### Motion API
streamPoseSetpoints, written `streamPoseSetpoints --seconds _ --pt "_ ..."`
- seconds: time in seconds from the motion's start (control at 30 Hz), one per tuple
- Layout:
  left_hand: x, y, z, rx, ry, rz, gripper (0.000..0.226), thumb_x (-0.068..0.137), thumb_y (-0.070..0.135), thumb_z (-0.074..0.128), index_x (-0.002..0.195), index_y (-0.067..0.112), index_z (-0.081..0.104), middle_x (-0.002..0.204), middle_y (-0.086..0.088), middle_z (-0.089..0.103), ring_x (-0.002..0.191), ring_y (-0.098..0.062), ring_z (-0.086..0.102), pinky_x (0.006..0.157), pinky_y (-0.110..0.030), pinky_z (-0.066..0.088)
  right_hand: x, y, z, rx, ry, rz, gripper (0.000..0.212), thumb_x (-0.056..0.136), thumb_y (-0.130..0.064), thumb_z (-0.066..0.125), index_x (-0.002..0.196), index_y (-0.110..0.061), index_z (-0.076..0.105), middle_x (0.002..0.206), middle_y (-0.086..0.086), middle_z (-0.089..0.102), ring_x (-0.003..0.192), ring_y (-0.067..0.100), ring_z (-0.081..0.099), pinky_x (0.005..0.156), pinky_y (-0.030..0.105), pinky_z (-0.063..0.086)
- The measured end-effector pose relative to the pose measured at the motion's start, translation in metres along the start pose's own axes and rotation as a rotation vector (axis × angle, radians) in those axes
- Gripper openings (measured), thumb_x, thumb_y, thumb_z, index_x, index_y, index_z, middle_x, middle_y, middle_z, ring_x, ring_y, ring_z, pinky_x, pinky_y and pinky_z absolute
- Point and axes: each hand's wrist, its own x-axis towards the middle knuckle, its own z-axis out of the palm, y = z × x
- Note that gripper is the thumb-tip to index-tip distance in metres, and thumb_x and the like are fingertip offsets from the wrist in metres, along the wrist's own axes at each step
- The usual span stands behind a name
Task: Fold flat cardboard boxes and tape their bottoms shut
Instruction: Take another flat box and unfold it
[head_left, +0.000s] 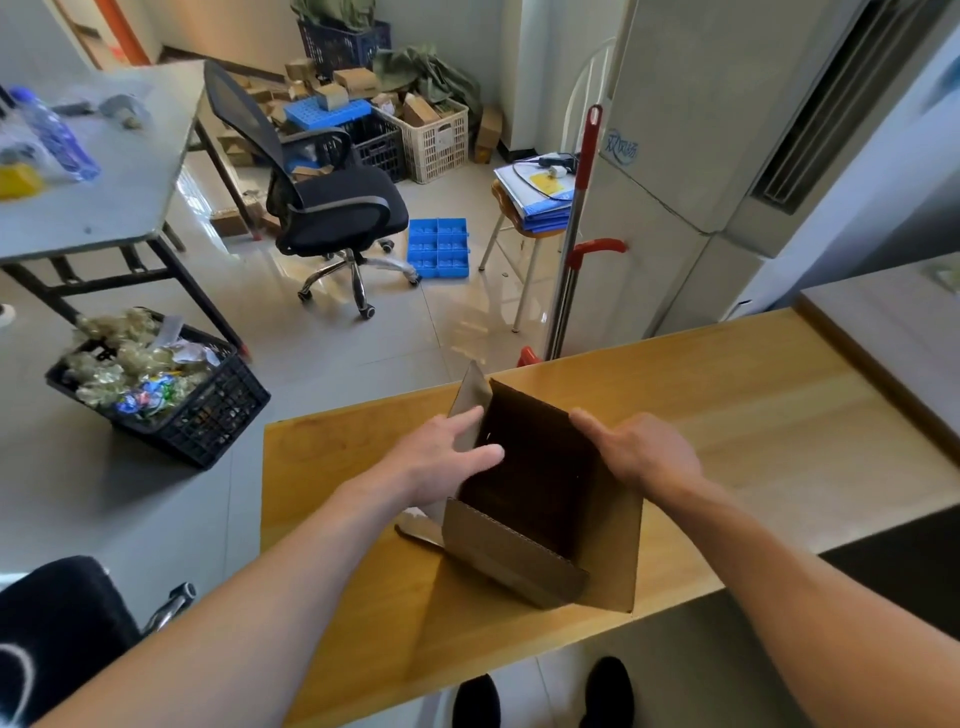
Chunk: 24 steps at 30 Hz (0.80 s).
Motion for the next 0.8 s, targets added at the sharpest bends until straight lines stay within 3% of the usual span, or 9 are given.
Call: streamPoseSetpoints --seconds 0.1,0.27,0.37,0.43,0.57,0.63,0.7,0.77,0.8 --pt "-0.005 0.004 -0.010 -0.054 -0.154 -0.063 0.092 0.083 0.063 0.062 0.154 0.039 0.009 0.164 0.004 0.006 0.149 -0.026 0.017 0.112 -0.053 0.035 0.002 -0.005 -0.001 0.098 0.043 0.051 0.087 0.079 -0.088 0.021 0.074 -0.015 0.067 0.073 0.003 0.067 0.069 0.018 0.064 0.061 0.033 0.047" --pt "-0.009 -0.008 -0.017 0.243 -0.295 -0.057 0.140 0.051 0.068 0.083 0.150 0.043 -0.013 0.163 0.006 -0.010 0.150 -0.027 0.007 0.111 -0.043 0.036 0.002 0.001 -0.004 -0.264 -0.043 -0.012 0.046 0.059 -0.065 0.076 0.079 -0.025 0.063 0.077 -0.005 0.066 0.072 0.015 0.064 0.070 0.038 0.058" --pt "-0.012 -0.015 0.001 0.587 -0.051 -0.023 0.135 0.057 0.070 0.078 0.151 0.038 -0.013 0.164 0.000 0.008 0.138 -0.030 0.039 0.094 -0.039 0.049 -0.005 -0.001 0.005 -0.468 0.104 -0.141 0.059 0.059 -0.067 0.077 0.090 -0.028 0.045 0.083 -0.007 0.052 0.071 0.012 0.054 0.062 0.032 0.050" --pt "-0.013 -0.019 0.016 0.610 0.146 -0.028 0.121 0.067 0.066 0.075 0.153 0.036 -0.005 0.150 -0.003 0.038 0.107 -0.022 0.058 0.064 -0.026 0.050 -0.008 0.002 0.013 -0.498 0.162 -0.230 0.062 0.064 -0.063 0.077 0.099 -0.030 0.039 0.086 -0.006 0.047 0.070 0.012 0.051 0.059 0.029 0.047" --pt "-0.014 -0.007 0.041 0.727 0.409 0.004 0.116 0.080 0.029 0.076 0.150 0.033 -0.017 0.117 -0.004 0.052 0.066 -0.015 0.046 0.042 -0.025 0.031 -0.011 -0.001 0.019 -0.398 0.174 -0.296 0.064 0.074 -0.045 0.078 0.122 -0.024 0.041 0.093 -0.005 0.052 0.075 0.014 0.056 0.065 0.031 0.054" --pt "-0.012 0.001 0.063 0.754 0.399 0.100 0.124 0.080 0.011 0.072 0.145 0.029 -0.033 0.125 -0.011 0.040 0.076 -0.022 0.050 0.049 -0.034 0.045 -0.014 -0.008 0.021 -0.167 0.174 -0.289 0.077 0.075 -0.044 0.075 0.137 -0.027 0.034 0.099 -0.008 0.050 0.085 0.014 0.055 0.074 0.033 0.054" --pt "-0.012 0.005 0.078 0.659 0.344 0.136 0.121 0.087 0.014 0.065 0.139 0.032 -0.043 0.137 -0.009 0.029 0.097 -0.027 0.047 0.066 -0.040 0.051 -0.027 -0.020 0.028 0.372 0.110 -0.232 0.080 0.075 -0.055 0.069 0.142 -0.034 0.031 0.115 -0.008 0.051 0.100 0.014 0.056 0.084 0.037 0.053" --pt "-0.011 -0.001 0.079 0.407 0.231 0.077 0.114 0.086 0.026 0.066 0.147 0.034 -0.030 0.147 0.003 0.027 0.116 -0.025 0.043 0.086 -0.041 0.049 -0.036 -0.022 0.044 0.623 0.079 -0.262 0.063 0.082 -0.053 0.060 0.139 -0.033 0.041 0.128 -0.008 0.053 0.111 0.016 0.058 0.092 0.041 0.052" --pt "-0.010 -0.006 0.075 0.256 0.143 0.064 0.105 0.084 0.031 0.067 0.154 0.034 -0.011 0.150 0.009 0.029 0.126 -0.022 0.041 0.098 -0.041 0.045 -0.041 -0.019 0.053 0.525 0.074 -0.309 0.052 0.087 -0.042 0.059 0.135 -0.026 0.051 0.128 -0.008 0.056 0.112 0.016 0.058 0.095 0.040 0.051"
